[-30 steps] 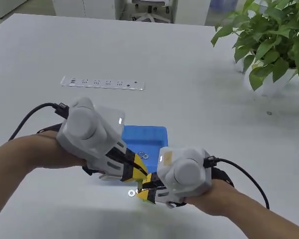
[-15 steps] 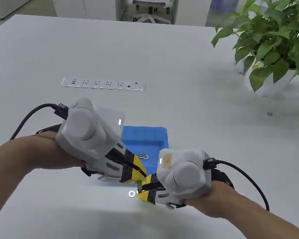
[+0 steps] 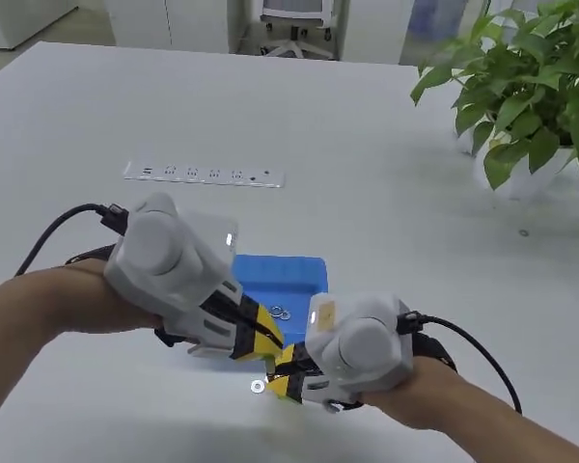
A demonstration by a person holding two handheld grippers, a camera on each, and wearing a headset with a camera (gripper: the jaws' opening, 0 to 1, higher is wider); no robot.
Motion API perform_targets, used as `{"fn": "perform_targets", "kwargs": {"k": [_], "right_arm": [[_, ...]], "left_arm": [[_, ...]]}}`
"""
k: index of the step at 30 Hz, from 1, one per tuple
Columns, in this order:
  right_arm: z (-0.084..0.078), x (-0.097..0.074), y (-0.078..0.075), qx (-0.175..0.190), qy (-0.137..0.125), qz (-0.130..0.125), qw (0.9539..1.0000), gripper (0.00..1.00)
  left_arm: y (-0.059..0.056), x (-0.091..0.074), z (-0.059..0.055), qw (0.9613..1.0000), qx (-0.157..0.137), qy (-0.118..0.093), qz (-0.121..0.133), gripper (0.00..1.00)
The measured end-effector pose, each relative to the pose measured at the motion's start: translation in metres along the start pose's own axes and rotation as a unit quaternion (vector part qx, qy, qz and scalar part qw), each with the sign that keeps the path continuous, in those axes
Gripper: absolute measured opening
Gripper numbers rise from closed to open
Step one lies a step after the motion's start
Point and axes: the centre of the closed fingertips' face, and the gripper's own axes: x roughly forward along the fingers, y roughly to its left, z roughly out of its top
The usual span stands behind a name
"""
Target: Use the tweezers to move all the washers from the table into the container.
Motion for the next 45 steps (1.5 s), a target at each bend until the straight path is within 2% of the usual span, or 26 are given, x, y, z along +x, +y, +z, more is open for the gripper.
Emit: {"fn": "perform_targets", "kwargs": {"k": [8,18,25,34,45], "right_arm": [[0.013,-0.009,0.001,-0.011,-0.004,-0.009,0.9999,0.09],[0.029,-0.019,-0.009,-0.021,-0.015,-0.024,0.9994,0.09],[0.039,-0.025,-0.021,-0.032,-0.016,-0.031,0.9989,0.09],[0.049,-0.025,-0.037,-0.038,-0.019,-0.037,0.9984,0.09],[0.051,-0.018,-0.052,-0.038,-0.019,-0.035,0.9985,0.09]], "left_arm": [[-0.003,-0.012,0.011,0.9999,0.009,-0.003,0.006,0.05],[0.002,-0.025,0.024,0.9995,0.023,-0.006,0.021,0.05],[0.01,-0.033,0.032,0.9991,0.031,-0.008,0.028,0.05],[0.024,-0.043,0.035,0.9985,0.037,-0.009,0.04,0.05],[0.04,-0.047,0.029,0.9983,0.033,-0.01,0.047,0.05]]}}
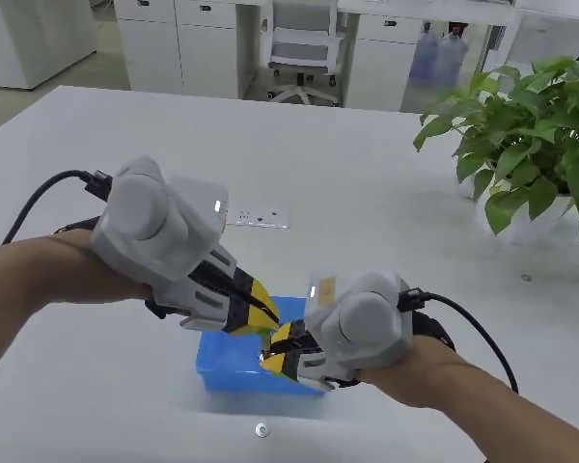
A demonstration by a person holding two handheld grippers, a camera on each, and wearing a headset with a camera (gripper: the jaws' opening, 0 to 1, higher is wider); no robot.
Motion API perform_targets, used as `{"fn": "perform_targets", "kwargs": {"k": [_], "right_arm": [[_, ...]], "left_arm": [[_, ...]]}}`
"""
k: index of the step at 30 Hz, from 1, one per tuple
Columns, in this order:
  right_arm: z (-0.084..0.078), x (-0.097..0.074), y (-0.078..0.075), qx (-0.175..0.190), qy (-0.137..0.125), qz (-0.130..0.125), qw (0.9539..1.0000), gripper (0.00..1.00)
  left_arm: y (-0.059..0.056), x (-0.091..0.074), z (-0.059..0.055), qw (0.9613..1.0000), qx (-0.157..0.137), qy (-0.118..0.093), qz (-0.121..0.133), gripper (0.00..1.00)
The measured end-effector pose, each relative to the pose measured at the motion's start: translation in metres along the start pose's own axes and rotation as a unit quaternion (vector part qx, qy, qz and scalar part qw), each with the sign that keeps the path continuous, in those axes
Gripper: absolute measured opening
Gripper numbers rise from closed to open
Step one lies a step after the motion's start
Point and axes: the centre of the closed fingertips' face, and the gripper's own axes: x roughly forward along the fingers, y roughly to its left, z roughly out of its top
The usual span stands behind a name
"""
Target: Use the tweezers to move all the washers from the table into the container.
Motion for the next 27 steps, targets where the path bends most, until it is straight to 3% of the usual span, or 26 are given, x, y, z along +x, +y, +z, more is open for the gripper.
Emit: {"fn": "perform_targets", "kwargs": {"k": [27], "right_arm": [[-0.021,0.038,-0.024,0.023,0.008,0.03,0.9992,0.1]], "left_arm": [[0.034,0.013,-0.042,0.9995,-0.025,0.013,-0.012,0.05]]}}
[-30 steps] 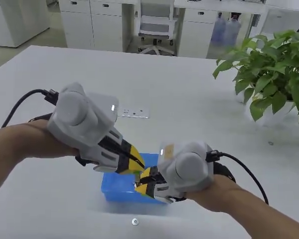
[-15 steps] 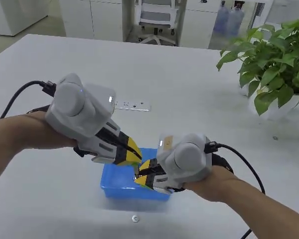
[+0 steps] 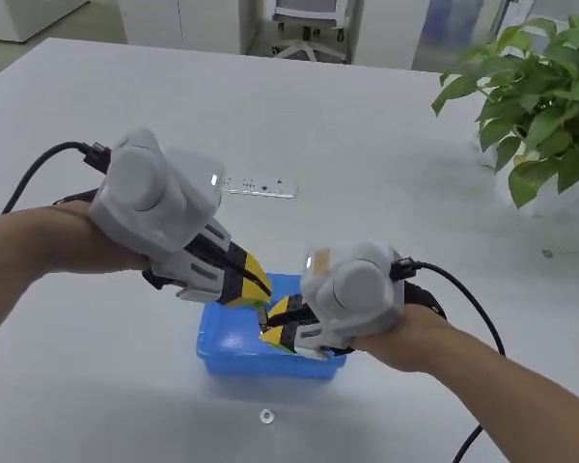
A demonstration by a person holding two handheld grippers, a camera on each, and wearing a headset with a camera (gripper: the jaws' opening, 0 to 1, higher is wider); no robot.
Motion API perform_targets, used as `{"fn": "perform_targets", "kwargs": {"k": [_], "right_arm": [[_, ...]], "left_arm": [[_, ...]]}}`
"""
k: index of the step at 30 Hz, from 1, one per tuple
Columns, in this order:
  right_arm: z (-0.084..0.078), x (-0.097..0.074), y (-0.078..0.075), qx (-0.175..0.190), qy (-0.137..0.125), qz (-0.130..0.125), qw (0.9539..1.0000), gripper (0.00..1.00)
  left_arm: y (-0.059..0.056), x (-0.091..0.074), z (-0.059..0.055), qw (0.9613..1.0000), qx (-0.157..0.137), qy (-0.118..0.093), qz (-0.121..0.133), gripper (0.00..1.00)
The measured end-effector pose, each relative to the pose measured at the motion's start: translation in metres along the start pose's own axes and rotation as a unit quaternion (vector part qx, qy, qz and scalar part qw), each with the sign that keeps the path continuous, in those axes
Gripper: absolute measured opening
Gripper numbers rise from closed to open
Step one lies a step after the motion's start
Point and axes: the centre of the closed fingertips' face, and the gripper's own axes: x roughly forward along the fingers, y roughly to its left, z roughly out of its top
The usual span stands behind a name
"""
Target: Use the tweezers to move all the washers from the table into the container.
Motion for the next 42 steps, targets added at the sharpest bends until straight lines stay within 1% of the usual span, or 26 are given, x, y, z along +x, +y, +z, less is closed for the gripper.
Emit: {"fn": "perform_targets", "kwargs": {"k": [6,10,16,24,34,42], "right_arm": [[-0.003,0.009,-0.005,0.003,0.003,0.008,1.0,0.1],[-0.005,0.015,-0.008,0.006,0.003,0.012,0.9999,0.1],[-0.007,0.023,-0.008,0.006,0.007,0.021,0.9997,0.1],[-0.01,0.027,-0.008,0.006,0.011,0.028,0.9995,0.1],[-0.012,0.026,-0.008,0.007,0.011,0.027,0.9995,0.1],[-0.008,0.021,-0.006,0.003,0.01,0.023,0.9997,0.11]], "left_arm": [[0.009,0.002,-0.01,1.0,-0.006,0.004,0.002,0.05],[0.012,0.003,-0.015,0.9999,-0.01,0.005,0.003,0.05],[0.013,0.005,-0.022,0.9999,-0.014,0.009,0.002,0.05],[0.015,0.008,-0.027,0.9998,-0.017,0.013,0.003,0.05],[0.015,0.01,-0.026,0.9998,-0.017,0.012,0.001,0.05],[0.013,0.007,-0.019,0.9999,-0.011,0.01,0.004,0.05]]}}
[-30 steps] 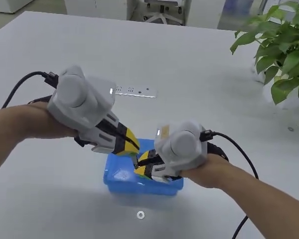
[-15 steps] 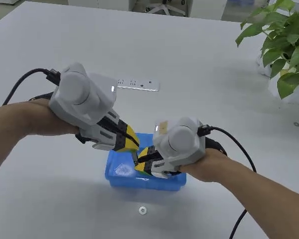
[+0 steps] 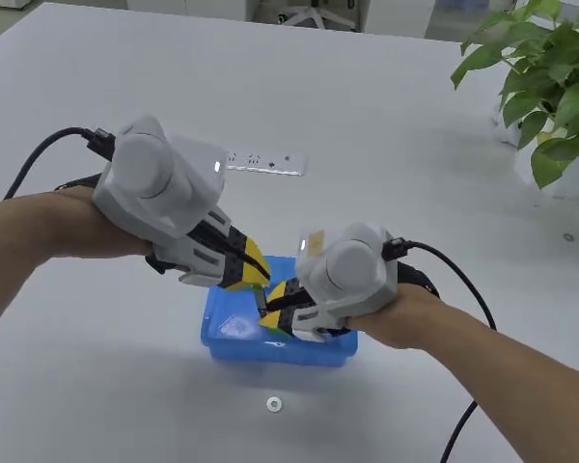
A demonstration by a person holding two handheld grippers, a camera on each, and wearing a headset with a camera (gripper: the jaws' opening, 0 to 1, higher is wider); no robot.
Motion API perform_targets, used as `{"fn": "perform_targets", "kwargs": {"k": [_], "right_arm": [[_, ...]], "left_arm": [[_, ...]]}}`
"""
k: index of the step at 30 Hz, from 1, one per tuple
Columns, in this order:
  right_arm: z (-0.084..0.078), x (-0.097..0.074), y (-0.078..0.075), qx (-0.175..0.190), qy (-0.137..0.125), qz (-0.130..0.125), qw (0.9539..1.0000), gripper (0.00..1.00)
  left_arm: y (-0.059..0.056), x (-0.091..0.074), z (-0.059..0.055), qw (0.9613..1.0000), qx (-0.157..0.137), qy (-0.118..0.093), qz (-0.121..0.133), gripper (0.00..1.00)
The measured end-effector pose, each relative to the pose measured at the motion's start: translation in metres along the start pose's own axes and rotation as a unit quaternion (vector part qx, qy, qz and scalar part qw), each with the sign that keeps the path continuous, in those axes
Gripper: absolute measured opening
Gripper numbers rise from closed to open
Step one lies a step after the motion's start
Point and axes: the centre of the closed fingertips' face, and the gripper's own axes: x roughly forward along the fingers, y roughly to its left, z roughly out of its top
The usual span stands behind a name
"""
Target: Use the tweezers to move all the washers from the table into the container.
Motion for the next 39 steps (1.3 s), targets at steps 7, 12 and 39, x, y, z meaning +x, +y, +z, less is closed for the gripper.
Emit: {"fn": "perform_targets", "kwargs": {"k": [7,12,39], "right_arm": [[0.004,-0.009,0.002,-0.004,-0.001,-0.007,1.0,0.11],[0.007,-0.015,0.004,-0.005,-0.003,-0.012,0.9999,0.11],[0.022,-0.046,0.034,-0.013,-0.013,-0.039,0.9991,0.1]], "left_arm": [[-0.004,-0.004,0.009,1.0,0.009,-0.001,0.001,0.05],[-0.008,-0.008,0.015,0.9999,0.016,0.003,0.0,0.05],[-0.046,-0.02,0.045,0.9991,0.043,0.007,0.002,0.05]]}}
